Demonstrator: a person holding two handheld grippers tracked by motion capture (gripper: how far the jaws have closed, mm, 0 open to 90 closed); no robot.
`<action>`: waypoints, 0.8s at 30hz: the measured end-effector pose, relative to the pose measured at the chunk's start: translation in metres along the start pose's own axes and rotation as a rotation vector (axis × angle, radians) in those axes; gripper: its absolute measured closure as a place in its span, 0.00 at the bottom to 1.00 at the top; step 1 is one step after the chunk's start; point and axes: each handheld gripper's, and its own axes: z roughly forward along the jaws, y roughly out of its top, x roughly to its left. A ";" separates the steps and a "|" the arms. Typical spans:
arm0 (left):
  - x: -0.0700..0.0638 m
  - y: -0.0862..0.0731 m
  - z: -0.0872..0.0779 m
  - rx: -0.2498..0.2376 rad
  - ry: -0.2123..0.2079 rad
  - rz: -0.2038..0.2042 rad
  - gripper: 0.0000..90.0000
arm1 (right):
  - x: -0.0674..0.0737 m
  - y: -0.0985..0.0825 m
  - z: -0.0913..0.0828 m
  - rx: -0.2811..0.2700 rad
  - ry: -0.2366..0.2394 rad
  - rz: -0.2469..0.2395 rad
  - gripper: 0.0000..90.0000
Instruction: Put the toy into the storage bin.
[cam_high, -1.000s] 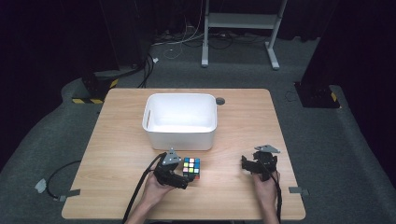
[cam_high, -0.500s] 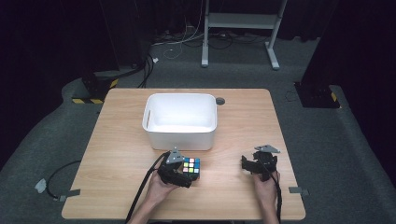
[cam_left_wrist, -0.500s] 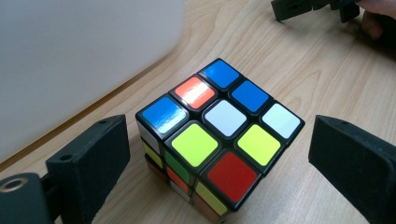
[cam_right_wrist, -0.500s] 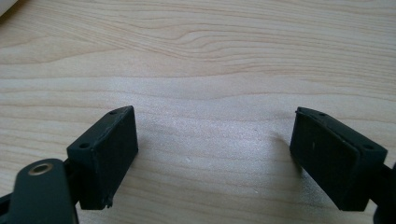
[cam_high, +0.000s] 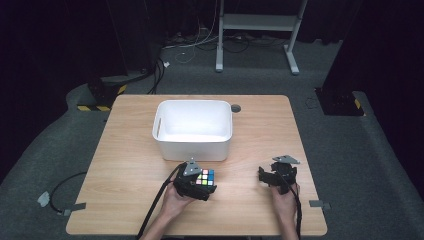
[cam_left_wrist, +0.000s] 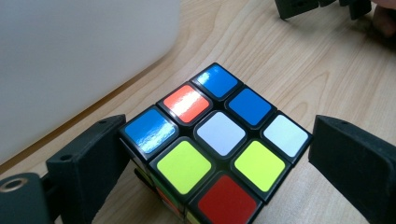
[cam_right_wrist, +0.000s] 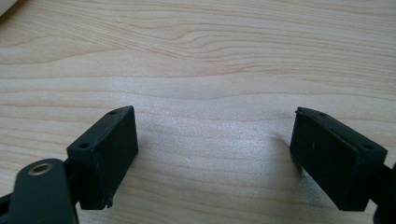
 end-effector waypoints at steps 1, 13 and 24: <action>-0.001 0.000 0.001 0.001 0.006 0.003 0.06 | 0.000 0.000 0.000 0.000 0.000 0.001 0.16; -0.002 0.000 0.007 0.002 0.035 0.013 0.11 | 0.000 0.000 0.000 0.001 -0.001 0.004 0.16; -0.002 0.000 0.007 0.002 0.040 0.021 0.14 | 0.000 0.000 0.000 0.001 -0.001 0.004 0.16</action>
